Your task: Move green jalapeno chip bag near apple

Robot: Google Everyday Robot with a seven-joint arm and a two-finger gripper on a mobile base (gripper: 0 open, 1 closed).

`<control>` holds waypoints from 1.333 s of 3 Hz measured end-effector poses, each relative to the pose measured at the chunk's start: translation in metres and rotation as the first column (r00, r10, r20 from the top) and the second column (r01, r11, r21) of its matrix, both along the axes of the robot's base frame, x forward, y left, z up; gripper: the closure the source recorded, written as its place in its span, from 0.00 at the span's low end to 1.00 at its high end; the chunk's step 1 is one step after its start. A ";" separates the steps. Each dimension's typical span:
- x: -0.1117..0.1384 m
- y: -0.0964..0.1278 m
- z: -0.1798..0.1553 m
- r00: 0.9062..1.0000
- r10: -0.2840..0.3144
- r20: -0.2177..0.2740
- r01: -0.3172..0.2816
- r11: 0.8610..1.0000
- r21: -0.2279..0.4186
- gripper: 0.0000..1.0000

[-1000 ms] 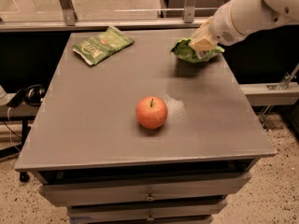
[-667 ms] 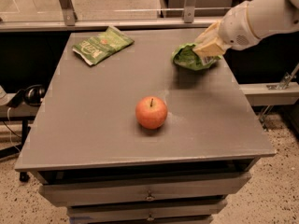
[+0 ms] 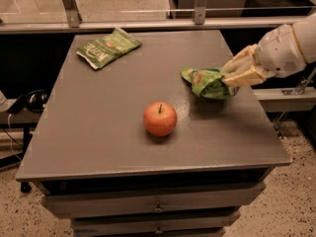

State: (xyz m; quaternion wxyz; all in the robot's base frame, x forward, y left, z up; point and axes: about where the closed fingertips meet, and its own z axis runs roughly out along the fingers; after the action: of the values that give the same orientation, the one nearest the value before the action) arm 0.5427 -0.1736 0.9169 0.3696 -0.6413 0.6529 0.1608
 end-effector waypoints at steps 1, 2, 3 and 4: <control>-0.030 -0.011 -0.005 0.996 0.077 -0.032 -0.077 0.997 0.010 1.00; -0.058 -0.013 -0.004 0.988 0.144 -0.053 -0.142 0.989 0.035 1.00; -0.085 -0.005 0.001 0.978 0.200 -0.060 -0.195 0.978 0.079 1.00; -0.106 0.010 0.002 0.967 0.245 -0.069 -0.236 0.964 0.126 1.00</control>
Offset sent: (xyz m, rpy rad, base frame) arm -0.0953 -0.0219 -0.0014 0.0586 0.0853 0.2202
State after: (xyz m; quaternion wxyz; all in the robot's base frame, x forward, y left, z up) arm 0.4371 -0.1634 0.9191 0.3562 -0.6859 0.5746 0.2692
